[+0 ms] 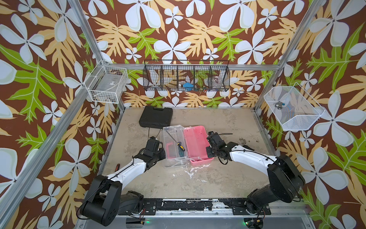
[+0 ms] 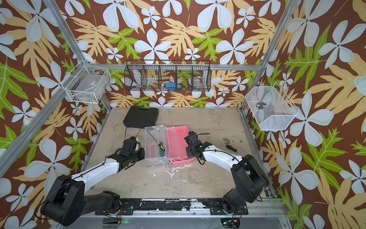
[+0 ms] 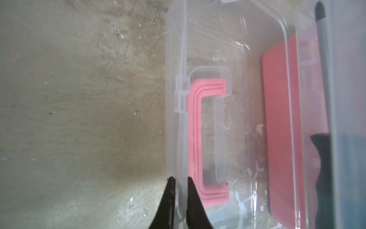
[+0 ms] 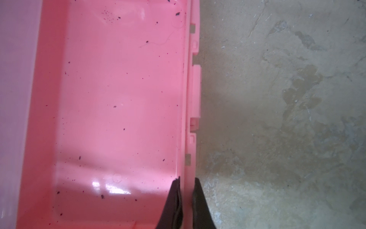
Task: Close toolboxes
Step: Close the toolbox lid.
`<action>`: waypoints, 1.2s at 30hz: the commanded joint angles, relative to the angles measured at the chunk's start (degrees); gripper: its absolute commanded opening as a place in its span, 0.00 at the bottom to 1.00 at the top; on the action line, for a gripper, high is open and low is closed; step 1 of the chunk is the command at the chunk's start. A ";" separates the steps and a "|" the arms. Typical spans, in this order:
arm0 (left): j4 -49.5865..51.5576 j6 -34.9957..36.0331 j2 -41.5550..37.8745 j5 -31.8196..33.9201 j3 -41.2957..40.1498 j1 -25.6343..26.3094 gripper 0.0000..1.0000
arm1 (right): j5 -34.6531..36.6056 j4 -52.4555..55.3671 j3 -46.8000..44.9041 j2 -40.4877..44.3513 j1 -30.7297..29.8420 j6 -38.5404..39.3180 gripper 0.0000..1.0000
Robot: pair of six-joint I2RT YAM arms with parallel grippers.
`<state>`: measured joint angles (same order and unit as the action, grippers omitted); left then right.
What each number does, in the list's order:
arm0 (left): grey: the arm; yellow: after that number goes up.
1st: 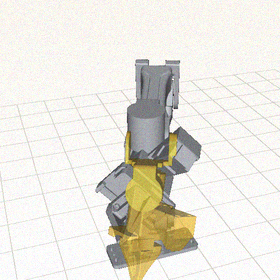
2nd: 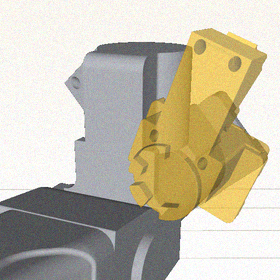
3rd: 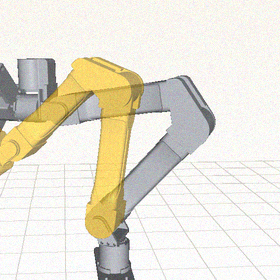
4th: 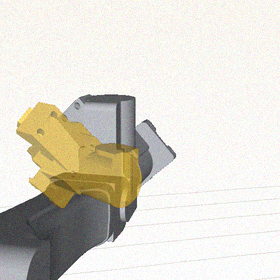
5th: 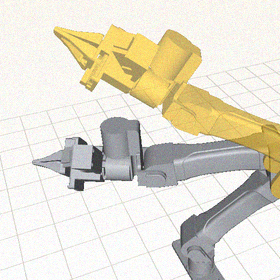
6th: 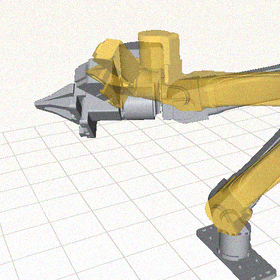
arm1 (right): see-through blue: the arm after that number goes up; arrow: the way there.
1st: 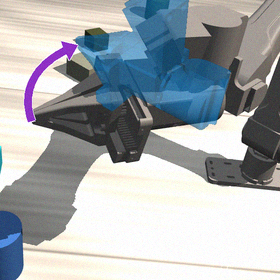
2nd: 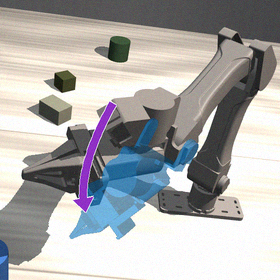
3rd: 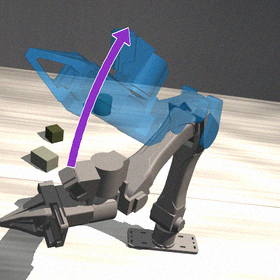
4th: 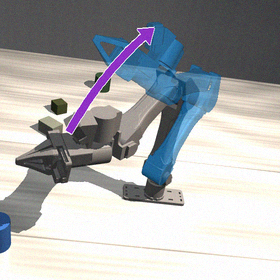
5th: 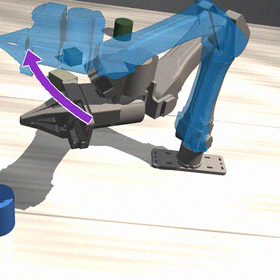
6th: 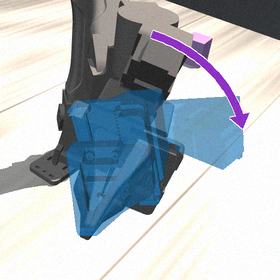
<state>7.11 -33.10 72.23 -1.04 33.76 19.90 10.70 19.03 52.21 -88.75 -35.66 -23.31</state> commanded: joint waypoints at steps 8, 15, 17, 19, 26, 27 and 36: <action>20.20 7.61 2.80 22.94 16.38 6.47 0.00 | 5.47 6.73 1.10 -1.51 -0.67 2.25 0.00; 28.41 13.22 2.98 29.73 25.40 9.72 0.00 | 4.34 5.67 1.28 -1.71 -0.81 2.13 0.00; 30.44 14.21 3.62 30.75 27.62 11.20 0.00 | 4.33 5.69 1.45 -2.12 -0.86 2.24 0.00; 33.00 15.26 4.77 32.54 30.02 13.23 0.00 | 4.71 5.71 1.45 -2.38 -1.00 2.39 0.00; 38.47 17.57 10.01 36.63 34.98 18.33 0.00 | 6.26 6.11 1.85 -2.22 -1.34 3.07 0.00; 38.76 17.78 10.69 36.80 35.42 18.86 0.00 | 6.26 6.03 1.90 -2.13 -1.34 3.16 0.00; 41.25 19.14 16.57 38.43 43.60 25.54 0.00 | 5.81 5.49 2.20 -2.39 -1.97 4.15 0.00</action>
<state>46.87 -19.18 87.61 38.81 75.09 43.68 14.98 20.99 54.24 -90.85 -37.50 -23.97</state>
